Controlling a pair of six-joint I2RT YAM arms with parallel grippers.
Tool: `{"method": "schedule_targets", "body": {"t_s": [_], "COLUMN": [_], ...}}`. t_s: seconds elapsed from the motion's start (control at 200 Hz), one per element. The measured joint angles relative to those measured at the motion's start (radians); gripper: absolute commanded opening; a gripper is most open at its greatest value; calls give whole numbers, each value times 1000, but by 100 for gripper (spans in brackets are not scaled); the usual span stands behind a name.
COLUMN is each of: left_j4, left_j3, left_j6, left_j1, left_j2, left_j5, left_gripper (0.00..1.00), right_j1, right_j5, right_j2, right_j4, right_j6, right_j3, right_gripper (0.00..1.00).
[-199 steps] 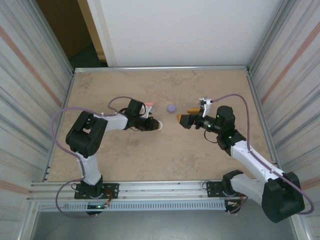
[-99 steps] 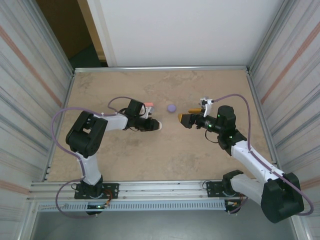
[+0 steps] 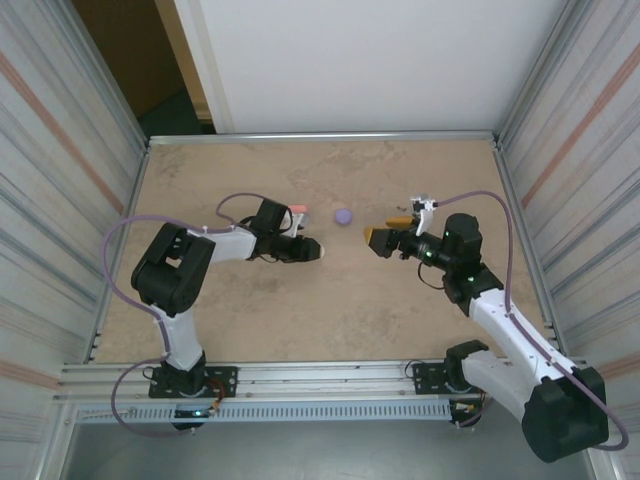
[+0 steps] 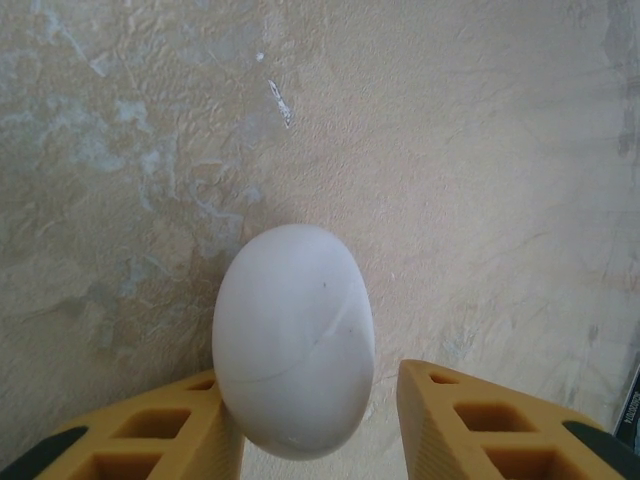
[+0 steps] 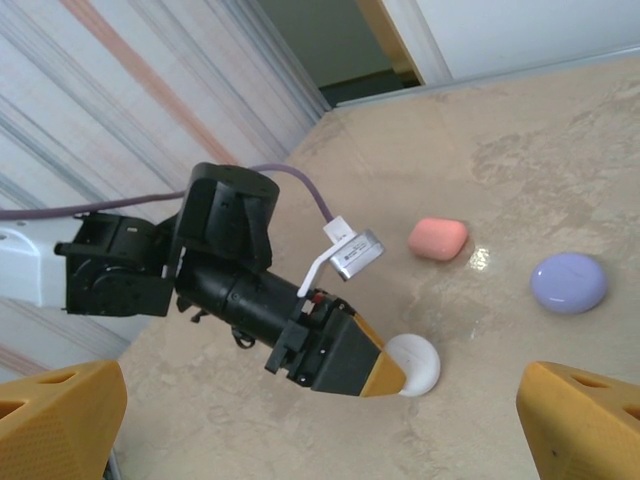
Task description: Insert wireless bluetooth earbuds into charging case
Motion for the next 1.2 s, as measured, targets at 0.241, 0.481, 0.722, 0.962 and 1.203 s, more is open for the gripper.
{"method": "schedule_targets", "body": {"t_s": [0.241, 0.481, 0.722, 0.962, 1.203], "left_j4": [-16, -45, -76, -84, -98], "left_j3": [8, 9, 3, -5, -37], "left_j6": [1, 4, 21, 45, 76], "left_j1": [-4, -5, -4, -3, 0], "left_j2": [-2, -21, -55, -121, -242], "left_j5": [-11, -56, -99, -127, -153], "left_gripper": [47, 52, 60, 70, 79], "right_j1": [-10, -33, -43, -52, -68], "right_j5": [1, 24, 45, 73, 106], "right_j2": [-40, -57, -72, -72, -74], "right_j4": [-42, -128, -193, -258, -319], "right_j6": [-8, -25, -26, -26, -26], "right_j3": [0, 5, 31, 77, 113], "right_gripper": [99, 99, 99, 99, 99]}}
